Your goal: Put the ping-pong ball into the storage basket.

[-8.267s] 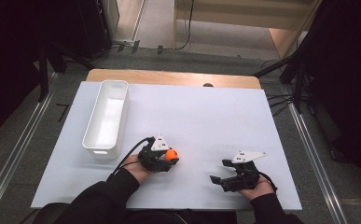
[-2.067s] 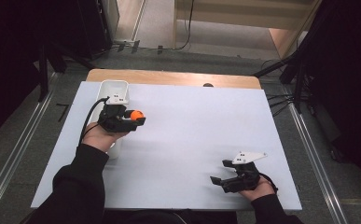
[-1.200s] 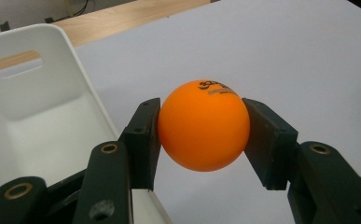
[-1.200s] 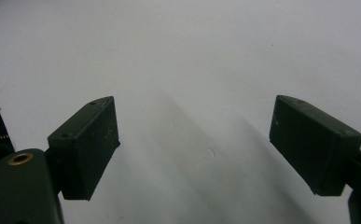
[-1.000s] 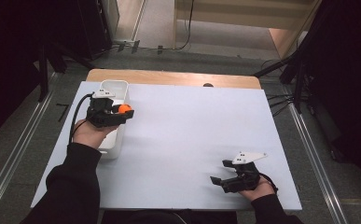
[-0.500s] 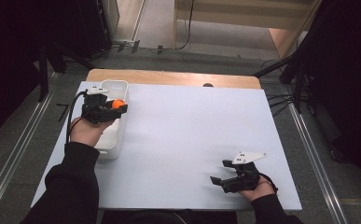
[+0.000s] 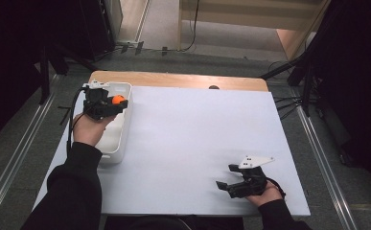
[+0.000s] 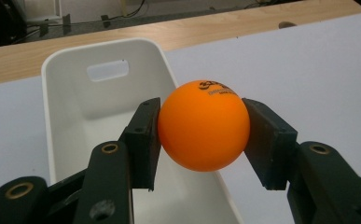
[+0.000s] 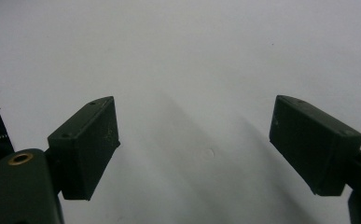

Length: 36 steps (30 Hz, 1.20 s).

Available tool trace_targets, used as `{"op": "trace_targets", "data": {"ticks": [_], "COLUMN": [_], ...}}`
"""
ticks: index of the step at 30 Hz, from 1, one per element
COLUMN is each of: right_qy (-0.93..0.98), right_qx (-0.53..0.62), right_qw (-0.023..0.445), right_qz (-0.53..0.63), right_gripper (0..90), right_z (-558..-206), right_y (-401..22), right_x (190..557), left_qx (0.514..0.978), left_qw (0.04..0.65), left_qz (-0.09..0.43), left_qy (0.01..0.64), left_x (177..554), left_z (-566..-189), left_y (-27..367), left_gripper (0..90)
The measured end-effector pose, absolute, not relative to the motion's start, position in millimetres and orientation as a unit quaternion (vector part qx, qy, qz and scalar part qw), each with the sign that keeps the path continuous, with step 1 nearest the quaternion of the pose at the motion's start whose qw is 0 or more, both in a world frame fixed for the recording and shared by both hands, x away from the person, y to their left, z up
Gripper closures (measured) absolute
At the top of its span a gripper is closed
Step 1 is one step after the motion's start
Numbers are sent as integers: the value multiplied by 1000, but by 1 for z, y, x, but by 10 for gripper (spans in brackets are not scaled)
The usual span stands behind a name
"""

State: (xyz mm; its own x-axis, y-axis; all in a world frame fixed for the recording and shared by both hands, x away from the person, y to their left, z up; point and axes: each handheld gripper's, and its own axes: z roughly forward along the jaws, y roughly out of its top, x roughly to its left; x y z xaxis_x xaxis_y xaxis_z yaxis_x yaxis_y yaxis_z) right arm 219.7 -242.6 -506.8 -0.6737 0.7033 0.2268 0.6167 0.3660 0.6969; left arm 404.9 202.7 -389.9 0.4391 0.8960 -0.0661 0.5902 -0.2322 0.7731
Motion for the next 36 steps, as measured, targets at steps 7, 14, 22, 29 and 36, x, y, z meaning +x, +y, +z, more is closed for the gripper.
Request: {"op": "trace_targets", "data": {"ticks": [7,14,22,29,36], "right_qy": [825,825,822,823,822], "right_qx": [400,400,403,403,404], "right_qw": [54,55,57,57,54], "right_qz": [396,396,397,397,398], "right_gripper": [142,142,142,142,142], "right_z": [-507,-507,-507,-508,-507], "right_y": [-243,-243,-244,-244,-245], "right_x": [220,220,220,220,219], "left_qx": [756,748,736,733,727], "left_qw": [380,384,386,381,373], "left_qz": [198,198,198,212,210], "left_qy": [495,504,520,522,537], "left_x": [418,431,446,452,456], "left_z": [-391,-391,-392,-400,-406], "left_y": [200,205,207,207,210], "left_gripper": [505,505,505,504,504]}}
